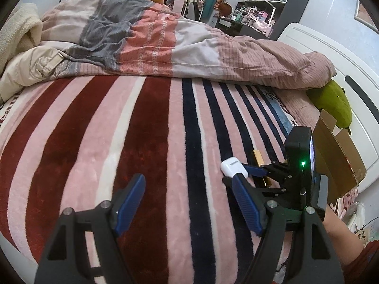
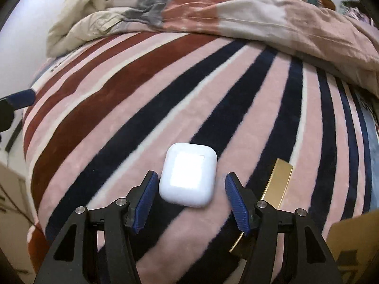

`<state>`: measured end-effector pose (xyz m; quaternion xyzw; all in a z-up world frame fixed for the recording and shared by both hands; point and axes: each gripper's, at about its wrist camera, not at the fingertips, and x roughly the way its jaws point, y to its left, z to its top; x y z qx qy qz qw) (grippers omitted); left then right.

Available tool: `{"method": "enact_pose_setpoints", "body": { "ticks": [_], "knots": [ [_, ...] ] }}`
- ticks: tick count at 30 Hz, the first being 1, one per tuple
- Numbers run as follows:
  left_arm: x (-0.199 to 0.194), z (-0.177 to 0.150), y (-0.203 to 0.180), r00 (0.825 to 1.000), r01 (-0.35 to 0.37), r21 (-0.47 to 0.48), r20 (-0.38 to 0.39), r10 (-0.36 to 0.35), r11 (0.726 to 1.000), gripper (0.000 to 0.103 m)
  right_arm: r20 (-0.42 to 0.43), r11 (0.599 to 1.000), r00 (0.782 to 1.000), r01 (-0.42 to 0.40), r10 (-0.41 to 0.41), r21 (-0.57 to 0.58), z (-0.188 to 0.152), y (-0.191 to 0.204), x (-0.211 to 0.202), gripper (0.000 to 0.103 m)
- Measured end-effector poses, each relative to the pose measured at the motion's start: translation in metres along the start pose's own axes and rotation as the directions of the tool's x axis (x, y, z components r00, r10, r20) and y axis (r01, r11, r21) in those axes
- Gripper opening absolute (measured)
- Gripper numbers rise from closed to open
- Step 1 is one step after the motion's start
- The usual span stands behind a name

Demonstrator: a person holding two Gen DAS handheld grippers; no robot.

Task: Organize rigid objects
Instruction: 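Carry the earbud case into the cardboard box and open the right tool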

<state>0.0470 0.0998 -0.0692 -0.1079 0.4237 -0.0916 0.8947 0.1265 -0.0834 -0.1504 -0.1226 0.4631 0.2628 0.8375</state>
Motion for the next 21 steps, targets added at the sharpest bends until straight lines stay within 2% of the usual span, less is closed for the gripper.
{"method": "enact_pose_setpoints", "body": {
  "ticks": [1, 3, 7, 10, 12, 16, 17, 18, 20, 21],
  "knots": [
    [0.0, 0.001, 0.0, 1.0, 0.0, 0.001, -0.002, 0.0, 1.0, 0.073, 0.005, 1.0, 1.0, 0.007, -0.007, -0.004, 0.0, 0.002, -0.001, 0.04],
    [-0.002, 0.002, 0.0, 1.0, 0.004, 0.001, -0.004, -0.004, 1.0, 0.073, 0.013, 0.999, 1.0, 0.021, -0.021, -0.027, 0.001, 0.006, -0.004, 0.04],
    [-0.009, 0.007, -0.011, 0.999, 0.042, 0.008, 0.001, -0.042, 0.999, 0.073, 0.069, 0.998, 0.997, -0.032, 0.036, -0.054, 0.001, 0.017, -0.032, 0.039],
    [-0.016, 0.013, -0.03, 0.993, 0.12, 0.024, 0.012, -0.12, 0.992, 0.073, 0.157, 0.993, 0.984, -0.069, 0.084, -0.1, 0.002, 0.03, -0.074, 0.039],
    [-0.019, 0.016, -0.042, 0.983, 0.183, 0.02, 0.016, -0.183, 0.983, 0.073, 0.217, 0.988, 0.97, -0.083, 0.11, -0.133, 0.0, 0.037, -0.103, 0.039],
    [-0.032, 0.026, -0.073, 0.952, 0.302, 0.045, 0.031, -0.303, 0.952, 0.073, 0.324, 0.98, 0.934, -0.097, 0.15, -0.173, -0.006, 0.042, -0.158, 0.039],
    [-0.037, 0.03, -0.085, 0.94, 0.338, 0.058, 0.036, -0.34, 0.94, 0.071, 0.345, 0.98, 0.926, -0.095, 0.153, -0.177, -0.007, 0.041, -0.168, 0.039],
    [-0.039, 0.033, -0.094, 0.933, 0.356, 0.067, 0.037, -0.359, 0.932, 0.069, 0.364, 0.979, 0.918, -0.093, 0.155, -0.18, -0.009, 0.039, -0.178, 0.039],
    [-0.042, 0.039, -0.116, 0.909, 0.412, 0.096, 0.025, -0.416, 0.906, 0.053, 0.405, 0.981, 0.902, -0.084, 0.149, -0.175, -0.015, 0.03, -0.197, 0.039],
    [-0.043, 0.043, -0.126, 0.899, 0.433, 0.111, 0.015, -0.437, 0.894, 0.05, 0.42, 0.983, 0.897, -0.072, 0.137, -0.167, -0.018, 0.025, -0.204, 0.039]
  ]
}}
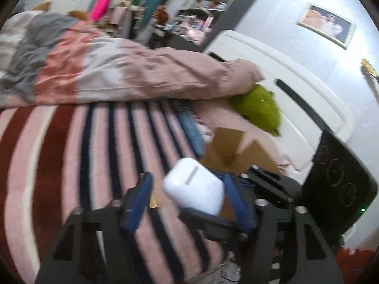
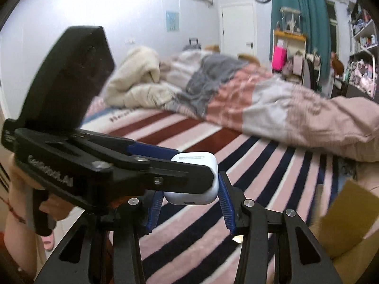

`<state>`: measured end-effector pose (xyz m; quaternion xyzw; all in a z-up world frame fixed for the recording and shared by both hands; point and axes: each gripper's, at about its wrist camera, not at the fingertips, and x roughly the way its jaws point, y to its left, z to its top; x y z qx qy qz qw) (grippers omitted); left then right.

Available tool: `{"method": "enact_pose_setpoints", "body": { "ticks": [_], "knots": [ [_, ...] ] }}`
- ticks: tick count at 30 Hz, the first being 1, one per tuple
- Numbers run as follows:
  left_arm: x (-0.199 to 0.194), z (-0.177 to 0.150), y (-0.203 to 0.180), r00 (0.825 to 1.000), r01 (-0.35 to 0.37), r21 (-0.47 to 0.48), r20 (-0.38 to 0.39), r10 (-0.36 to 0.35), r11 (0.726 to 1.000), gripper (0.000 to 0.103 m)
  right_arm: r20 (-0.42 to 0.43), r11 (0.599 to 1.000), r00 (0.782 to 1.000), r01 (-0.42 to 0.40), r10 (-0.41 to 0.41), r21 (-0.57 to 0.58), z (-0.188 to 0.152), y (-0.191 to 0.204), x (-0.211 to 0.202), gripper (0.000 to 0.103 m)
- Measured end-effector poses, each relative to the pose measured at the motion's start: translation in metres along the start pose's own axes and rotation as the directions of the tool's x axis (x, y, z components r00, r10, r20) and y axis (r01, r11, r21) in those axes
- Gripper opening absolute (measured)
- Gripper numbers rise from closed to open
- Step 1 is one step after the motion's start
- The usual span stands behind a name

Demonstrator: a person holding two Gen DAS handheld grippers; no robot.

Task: Organize rigid objects
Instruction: 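Carry the earbud case into the cardboard box and open the right tool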

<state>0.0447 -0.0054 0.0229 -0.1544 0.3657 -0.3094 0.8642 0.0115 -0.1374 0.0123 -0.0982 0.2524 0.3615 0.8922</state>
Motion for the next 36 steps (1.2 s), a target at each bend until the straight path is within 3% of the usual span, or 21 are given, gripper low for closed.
{"method": "enact_pose_setpoints", "body": {
  "ticks": [7, 12, 15, 20, 24, 27, 30, 33, 36],
  "knots": [
    [0.055, 0.024, -0.069, 0.997, 0.021, 0.12, -0.077, -0.012, 0.993, 0.047, 0.041, 0.993, 0.995, 0.093, -0.096, 0.07, -0.01, -0.049, -0.045, 0.039],
    [0.111, 0.039, -0.109, 0.984, 0.037, 0.198, -0.178, -0.001, 0.979, 0.047, -0.001, 0.975, 0.983, 0.181, -0.183, 0.129, -0.022, -0.091, -0.072, 0.039],
    [0.147, 0.044, -0.119, 0.964, 0.049, 0.208, -0.265, 0.008, 0.977, 0.047, -0.071, 0.96, 0.976, 0.215, -0.205, 0.18, -0.028, -0.12, -0.077, 0.039],
    [0.188, 0.045, -0.119, 0.919, 0.044, 0.2, -0.393, 0.039, 0.979, 0.047, -0.231, 0.945, 0.961, 0.212, -0.155, 0.249, -0.036, -0.158, -0.065, 0.039],
    [0.2, 0.042, -0.112, 0.896, 0.022, 0.193, -0.439, 0.066, 0.981, 0.047, -0.329, 0.944, 0.938, 0.201, -0.109, 0.262, -0.04, -0.169, -0.049, 0.039],
    [0.198, 0.04, -0.106, 0.889, -0.004, 0.196, -0.448, 0.093, 0.981, 0.047, -0.41, 0.942, 0.908, 0.211, -0.089, 0.262, -0.046, -0.17, -0.035, 0.039],
    [0.178, 0.044, -0.102, 0.907, -0.033, 0.198, -0.407, 0.113, 0.98, 0.051, -0.428, 0.93, 0.901, 0.214, -0.071, 0.297, -0.051, -0.173, -0.036, 0.04],
    [0.131, 0.049, -0.096, 0.945, -0.056, 0.194, -0.306, 0.114, 0.979, 0.058, -0.421, 0.928, 0.898, 0.259, -0.129, 0.267, -0.049, -0.166, -0.044, 0.04],
    [0.082, 0.047, -0.085, 0.962, -0.137, 0.192, -0.207, 0.176, 0.972, 0.06, -0.374, 0.931, 0.916, 0.255, -0.147, 0.259, -0.038, -0.15, -0.054, 0.04]
  ]
}}
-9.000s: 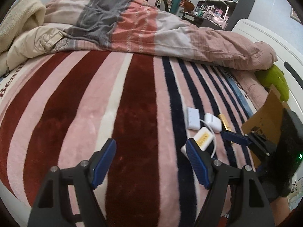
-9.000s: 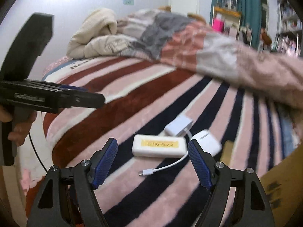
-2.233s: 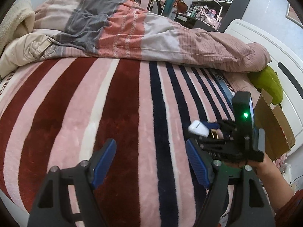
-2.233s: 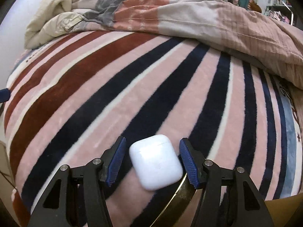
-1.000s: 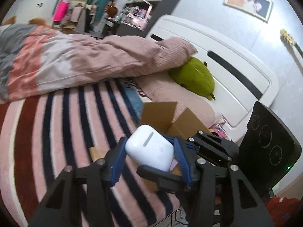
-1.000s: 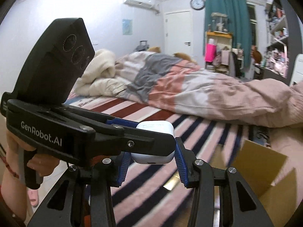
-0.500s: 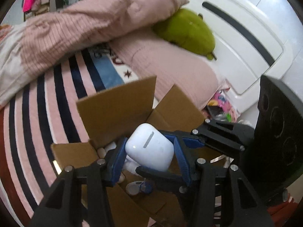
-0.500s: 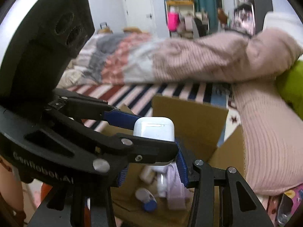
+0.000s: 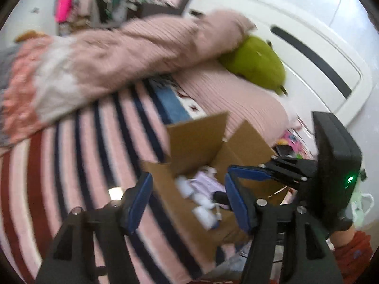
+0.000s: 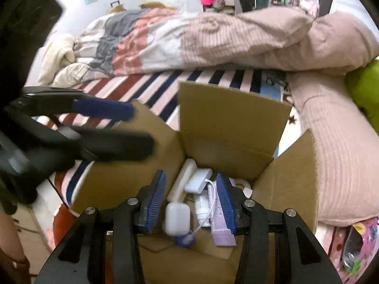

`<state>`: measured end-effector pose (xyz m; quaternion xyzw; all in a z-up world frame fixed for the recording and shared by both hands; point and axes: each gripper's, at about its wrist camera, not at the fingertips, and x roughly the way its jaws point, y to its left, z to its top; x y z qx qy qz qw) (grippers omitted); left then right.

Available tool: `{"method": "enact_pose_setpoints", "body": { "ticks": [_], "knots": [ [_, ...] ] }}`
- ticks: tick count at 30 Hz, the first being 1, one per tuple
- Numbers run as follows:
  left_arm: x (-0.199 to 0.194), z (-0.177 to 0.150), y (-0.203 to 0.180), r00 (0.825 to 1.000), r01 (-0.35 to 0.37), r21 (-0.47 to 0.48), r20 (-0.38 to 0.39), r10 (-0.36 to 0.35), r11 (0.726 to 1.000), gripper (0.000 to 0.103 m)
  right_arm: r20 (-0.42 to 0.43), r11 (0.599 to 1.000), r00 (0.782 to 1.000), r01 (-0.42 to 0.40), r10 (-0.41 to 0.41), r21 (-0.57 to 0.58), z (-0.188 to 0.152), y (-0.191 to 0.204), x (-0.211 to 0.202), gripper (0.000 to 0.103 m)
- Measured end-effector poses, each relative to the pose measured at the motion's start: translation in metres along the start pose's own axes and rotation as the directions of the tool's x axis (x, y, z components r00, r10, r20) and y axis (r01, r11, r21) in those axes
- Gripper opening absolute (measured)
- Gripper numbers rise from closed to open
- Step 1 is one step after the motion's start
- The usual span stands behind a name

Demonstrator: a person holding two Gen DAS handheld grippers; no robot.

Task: Organize rigid objects
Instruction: 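Carry the earbud case into the cardboard box and open the right tool, then move the right tool to the gold metal stick and grip it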

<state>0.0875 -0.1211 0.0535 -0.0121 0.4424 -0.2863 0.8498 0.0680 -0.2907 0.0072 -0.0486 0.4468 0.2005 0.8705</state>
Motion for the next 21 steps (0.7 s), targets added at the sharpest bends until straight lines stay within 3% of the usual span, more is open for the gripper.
{"method": "enact_pose_setpoints", "body": {
  "ticks": [3, 4, 6, 12, 17, 21],
  "knots": [
    [-0.038, -0.022, 0.025, 0.994, -0.079, -0.042, 0.068, 0.082, 0.996, 0.063, 0.089, 0.998, 0.995, -0.043, 0.046, -0.042, 0.004, 0.036, -0.018, 0.041],
    [-0.044, -0.028, 0.032, 0.991, -0.1, -0.055, 0.081, 0.104, 0.994, 0.07, 0.11, 0.997, 0.992, -0.054, 0.06, -0.064, 0.006, 0.048, -0.021, 0.044],
    [-0.063, -0.046, 0.053, 0.982, -0.139, -0.096, 0.116, 0.149, 0.986, 0.072, 0.143, 0.989, 0.985, -0.081, 0.099, -0.126, 0.008, 0.08, -0.023, 0.05],
    [-0.084, -0.103, 0.121, 0.956, -0.224, -0.233, 0.134, 0.26, 0.946, 0.072, 0.107, 0.957, 0.981, -0.129, 0.161, -0.258, 0.015, 0.154, 0.014, 0.05],
    [-0.07, -0.139, 0.156, 0.955, -0.227, -0.281, 0.124, 0.269, 0.932, 0.072, 0.035, 0.963, 0.987, -0.143, 0.155, -0.227, 0.004, 0.176, 0.07, 0.05],
    [-0.05, -0.153, 0.175, 0.964, -0.198, -0.309, 0.113, 0.243, 0.93, 0.072, 0.018, 0.985, 0.998, -0.052, 0.056, -0.165, -0.005, 0.169, 0.118, 0.05]
  ]
}}
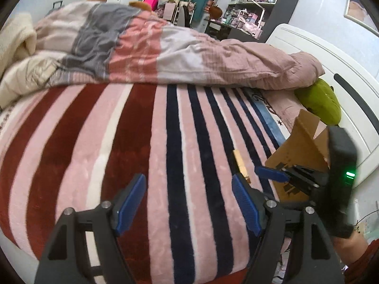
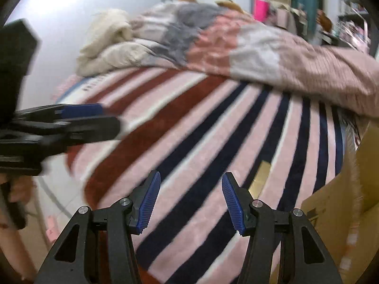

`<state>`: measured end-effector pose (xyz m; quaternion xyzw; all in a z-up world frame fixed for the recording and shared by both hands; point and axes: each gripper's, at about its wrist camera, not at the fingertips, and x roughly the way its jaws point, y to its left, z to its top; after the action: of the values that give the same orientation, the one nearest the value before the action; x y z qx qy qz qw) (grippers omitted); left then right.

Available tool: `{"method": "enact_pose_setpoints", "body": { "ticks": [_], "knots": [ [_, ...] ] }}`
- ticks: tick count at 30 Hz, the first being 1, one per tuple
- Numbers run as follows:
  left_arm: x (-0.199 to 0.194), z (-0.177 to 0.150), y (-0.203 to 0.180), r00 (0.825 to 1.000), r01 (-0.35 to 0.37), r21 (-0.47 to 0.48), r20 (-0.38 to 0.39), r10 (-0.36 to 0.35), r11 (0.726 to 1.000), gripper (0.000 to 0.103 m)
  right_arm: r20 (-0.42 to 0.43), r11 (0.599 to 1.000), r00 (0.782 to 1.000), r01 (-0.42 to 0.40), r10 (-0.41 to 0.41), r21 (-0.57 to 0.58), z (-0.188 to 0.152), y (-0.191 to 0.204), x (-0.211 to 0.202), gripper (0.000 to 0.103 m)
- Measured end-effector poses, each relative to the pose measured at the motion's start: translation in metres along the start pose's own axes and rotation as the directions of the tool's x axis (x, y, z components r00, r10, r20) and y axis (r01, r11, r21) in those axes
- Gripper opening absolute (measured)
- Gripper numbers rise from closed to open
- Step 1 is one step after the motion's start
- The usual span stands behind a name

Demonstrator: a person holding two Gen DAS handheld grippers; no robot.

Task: Organize rigid objects
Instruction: 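Move the right tool to the gold metal stick and grip it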

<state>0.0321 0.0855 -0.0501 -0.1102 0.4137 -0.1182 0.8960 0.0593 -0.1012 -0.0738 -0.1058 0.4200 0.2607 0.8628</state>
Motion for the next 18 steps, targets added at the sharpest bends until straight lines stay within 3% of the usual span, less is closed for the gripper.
{"method": "enact_pose_setpoints", "body": {
  "ticks": [6, 9, 10, 11, 13, 15, 18],
  "knots": [
    [0.021, -0.009, 0.009, 1.0, -0.004, 0.004, -0.024, 0.004, 1.0, 0.072, -0.031, 0.968, 0.973, 0.231, -0.23, 0.101, -0.012, -0.046, 0.055, 0.048],
    [0.028, -0.01, 0.013, 0.999, -0.008, -0.003, -0.033, 0.008, 1.0, 0.072, -0.057, 0.957, 0.963, 0.267, -0.262, 0.11, -0.014, -0.059, 0.067, 0.033],
    [0.029, -0.009, 0.014, 0.999, -0.009, -0.007, -0.035, 0.009, 1.0, 0.072, -0.066, 0.961, 0.967, 0.254, -0.247, 0.113, -0.015, -0.061, 0.071, 0.023],
    [0.03, -0.009, 0.014, 0.999, -0.011, -0.009, -0.038, 0.01, 1.0, 0.072, -0.07, 0.963, 0.969, 0.244, -0.237, 0.114, -0.016, -0.062, 0.072, 0.018],
    [0.029, -0.009, 0.012, 0.999, -0.012, -0.007, -0.038, 0.011, 1.0, 0.072, -0.051, 0.971, 0.975, 0.22, -0.216, 0.093, -0.018, -0.056, 0.068, 0.014],
    [0.027, -0.009, 0.008, 0.999, -0.001, 0.0, -0.036, 0.001, 1.0, 0.072, -0.035, 0.99, 0.992, 0.122, -0.119, 0.07, -0.024, -0.044, 0.056, 0.014],
    [0.022, -0.011, 0.004, 0.999, 0.005, 0.005, -0.032, -0.005, 1.0, 0.072, -0.024, 1.0, 1.0, 0.0, 0.0, 0.014, -0.03, -0.022, 0.042, 0.014]
  ]
}}
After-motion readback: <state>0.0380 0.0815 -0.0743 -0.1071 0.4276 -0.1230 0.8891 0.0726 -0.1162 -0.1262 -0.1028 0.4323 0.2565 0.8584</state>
